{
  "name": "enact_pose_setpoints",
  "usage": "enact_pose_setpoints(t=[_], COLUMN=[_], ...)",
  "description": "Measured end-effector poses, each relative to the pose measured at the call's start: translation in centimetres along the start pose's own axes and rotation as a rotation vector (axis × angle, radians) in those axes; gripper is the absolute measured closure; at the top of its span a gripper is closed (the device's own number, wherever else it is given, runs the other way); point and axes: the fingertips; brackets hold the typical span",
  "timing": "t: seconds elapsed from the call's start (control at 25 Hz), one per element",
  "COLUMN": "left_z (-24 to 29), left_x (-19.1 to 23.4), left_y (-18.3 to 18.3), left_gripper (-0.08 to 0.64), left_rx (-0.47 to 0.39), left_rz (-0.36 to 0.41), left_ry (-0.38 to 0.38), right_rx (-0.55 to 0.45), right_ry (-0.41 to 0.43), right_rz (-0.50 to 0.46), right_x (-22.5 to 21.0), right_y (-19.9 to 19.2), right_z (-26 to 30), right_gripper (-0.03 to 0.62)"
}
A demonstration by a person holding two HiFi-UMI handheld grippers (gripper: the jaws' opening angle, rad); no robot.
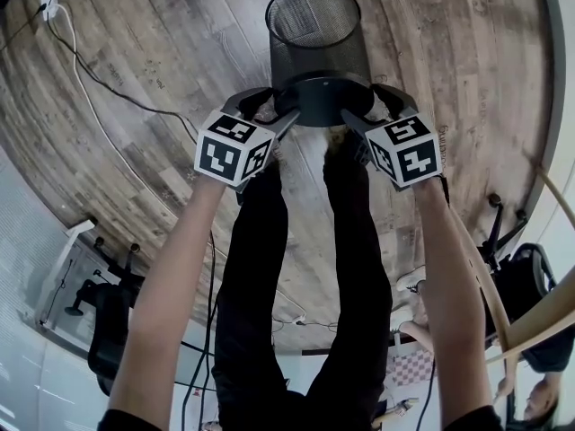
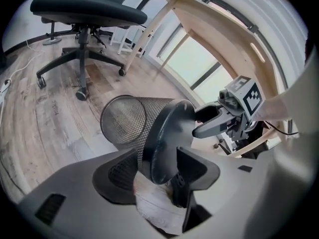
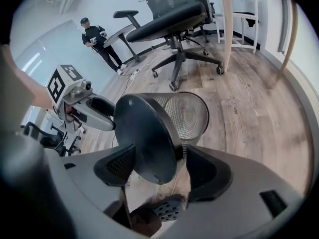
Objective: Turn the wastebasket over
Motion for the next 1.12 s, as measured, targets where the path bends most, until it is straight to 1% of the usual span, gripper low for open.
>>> enact_pose_setpoints(t=[0.12, 0.16, 0.24, 0.36, 0.48, 0.8, 1.0, 1.12], left_z=[0.2, 0.2, 0.2, 0.3, 0.5, 1.9, 3.3, 4.2], left_x=[-0.9, -1.2, -1.6, -2.2, -2.6, -3.3, -3.6, -3.4], left_y=[-1.0, -1.4, -2.3, -3.3, -4.5, -7.9, -10.1, -11.4], left_gripper=[0.299, 0.298, 0.272, 0.268, 0.249, 0.247, 0.245, 0.245], left_rx=[0.011, 0.012, 0.012, 0.009, 0.01, 0.051, 0.076, 0.085], left_rz=[-0.028, -0.04, -0.063, -0.093, -0.099, -0.125, -0.118, -0.121], left_ry=[-0.023, -0.023, -0.017, -0.021, -0.02, -0.019, -0.04, -0.037], right_rx=[0.034, 0.043, 0.058, 0.078, 0.092, 0.104, 0.111, 0.116], right_ry=[0.03, 0.039, 0.05, 0.061, 0.066, 0.057, 0.038, 0.031], right_rz=[0.03, 0.035, 0.041, 0.065, 0.087, 0.181, 0.186, 0.184], right_x=[0.3, 0.5, 1.0, 1.6, 2.3, 2.7, 2.2, 2.0], right_y=[-1.3, -1.8, -2.8, -4.2, -5.6, -9.3, -10.9, -11.5], right_z=[0.0, 0.0, 0.1, 0.3, 0.8, 2.9, 4.7, 5.9], right_gripper=[0.281, 0.279, 0.279, 0.27, 0.265, 0.265, 0.265, 0.265])
Point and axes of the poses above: the fingertips, and each gripper's own axes: z forward along the fingers, x to its left, y out of its top, and after that the axes turned 14 degrees about z, right-handed
